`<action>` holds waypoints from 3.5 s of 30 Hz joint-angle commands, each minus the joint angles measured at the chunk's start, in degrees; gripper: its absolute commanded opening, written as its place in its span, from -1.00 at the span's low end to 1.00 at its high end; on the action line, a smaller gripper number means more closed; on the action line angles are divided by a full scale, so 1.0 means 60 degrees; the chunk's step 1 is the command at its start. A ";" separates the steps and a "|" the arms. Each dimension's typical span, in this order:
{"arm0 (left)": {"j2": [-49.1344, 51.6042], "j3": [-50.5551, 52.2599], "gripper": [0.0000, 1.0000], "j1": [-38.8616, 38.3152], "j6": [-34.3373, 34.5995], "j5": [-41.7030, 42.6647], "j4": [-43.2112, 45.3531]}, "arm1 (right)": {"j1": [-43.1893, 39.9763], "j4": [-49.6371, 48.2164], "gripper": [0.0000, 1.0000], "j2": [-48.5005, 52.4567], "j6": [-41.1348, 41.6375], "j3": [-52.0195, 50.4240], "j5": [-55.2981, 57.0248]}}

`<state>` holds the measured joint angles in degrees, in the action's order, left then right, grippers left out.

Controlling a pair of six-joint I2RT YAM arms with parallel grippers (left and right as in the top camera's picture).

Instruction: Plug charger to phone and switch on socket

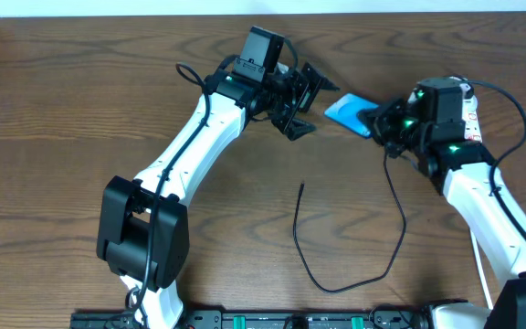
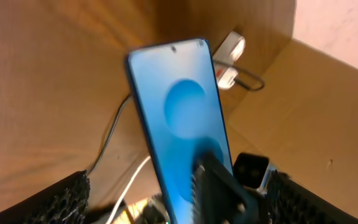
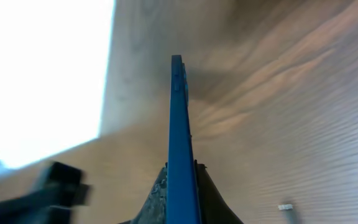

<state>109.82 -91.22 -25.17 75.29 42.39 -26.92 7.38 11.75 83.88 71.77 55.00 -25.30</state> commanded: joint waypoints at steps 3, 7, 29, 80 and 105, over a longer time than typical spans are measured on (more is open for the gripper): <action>-0.0233 -0.0142 0.80 0.0029 0.0080 -0.1013 0.0772 | 0.0004 -0.1257 -0.97 -0.0084 0.3217 0.0197 -0.1279; -0.0233 -0.0142 0.81 -0.0018 0.0772 -0.1814 0.1585 | 0.0193 -0.2215 -0.97 -0.0084 0.4262 0.0197 -0.1614; -0.0233 -0.0142 0.81 -0.0284 0.1807 -0.2801 0.2368 | 0.0874 -0.3213 -0.97 -0.0084 0.7038 0.0197 -0.1810; -0.0233 -0.0142 -0.25 -0.0280 0.2506 -0.2863 0.2324 | 0.0787 -0.3289 -0.97 -0.0084 0.6980 0.0197 -0.1169; -0.0233 -0.0138 -0.85 -0.0284 0.2506 -0.2863 0.2324 | 0.0787 -0.3461 -0.97 -0.0084 0.7107 0.0197 -0.1384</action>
<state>109.82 -91.22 -27.11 90.70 25.34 -12.97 12.25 -8.38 83.94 114.59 55.00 -31.92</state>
